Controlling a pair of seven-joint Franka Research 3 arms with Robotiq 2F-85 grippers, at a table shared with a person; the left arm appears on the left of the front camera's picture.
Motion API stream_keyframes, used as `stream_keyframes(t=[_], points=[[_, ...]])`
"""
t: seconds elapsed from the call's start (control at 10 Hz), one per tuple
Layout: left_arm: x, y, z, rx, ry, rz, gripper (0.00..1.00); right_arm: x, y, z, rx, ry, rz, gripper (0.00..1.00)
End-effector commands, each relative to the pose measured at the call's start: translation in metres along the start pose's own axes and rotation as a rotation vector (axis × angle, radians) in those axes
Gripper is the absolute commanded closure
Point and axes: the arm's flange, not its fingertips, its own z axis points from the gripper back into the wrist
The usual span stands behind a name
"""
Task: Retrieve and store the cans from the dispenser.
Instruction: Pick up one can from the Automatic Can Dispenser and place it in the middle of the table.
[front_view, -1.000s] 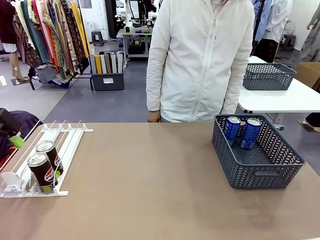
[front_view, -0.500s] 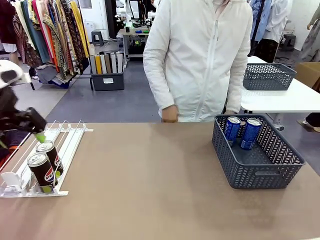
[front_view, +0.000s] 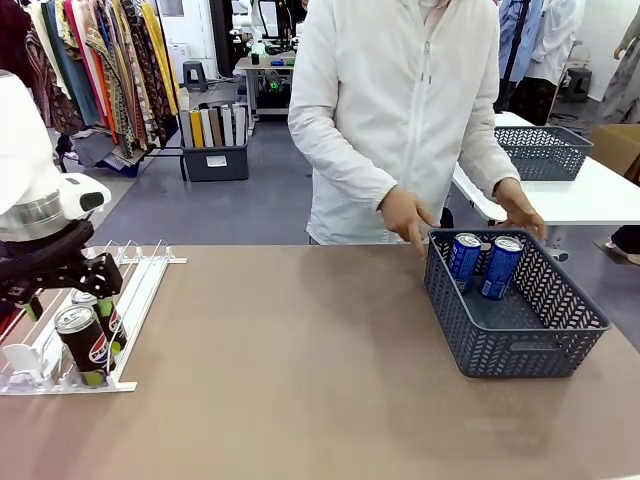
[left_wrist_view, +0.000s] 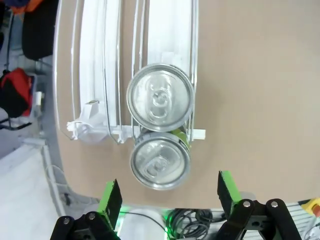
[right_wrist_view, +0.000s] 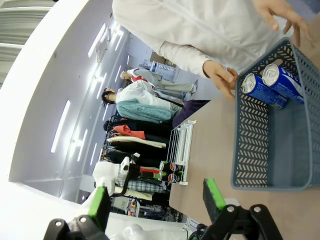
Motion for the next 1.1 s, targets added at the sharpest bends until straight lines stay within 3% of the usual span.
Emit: stream_keyframes(t=[0.0,0.4,1.0], points=[[0.015,0.004,-0.006,-0.018,0.029,-0.016,0.00,0.003,0.003,-0.001,0.019,-0.011,0.011,0.00],[0.030,0.020,-0.040,-0.104,0.109,-0.009,0.00,0.003,0.003,-0.001,0.019,-0.011,0.011,0.00],[0.036,0.023,-0.048,-0.177,0.152,-0.019,0.00,0.003,0.003,-0.001,0.019,-0.011,0.011,0.00]])
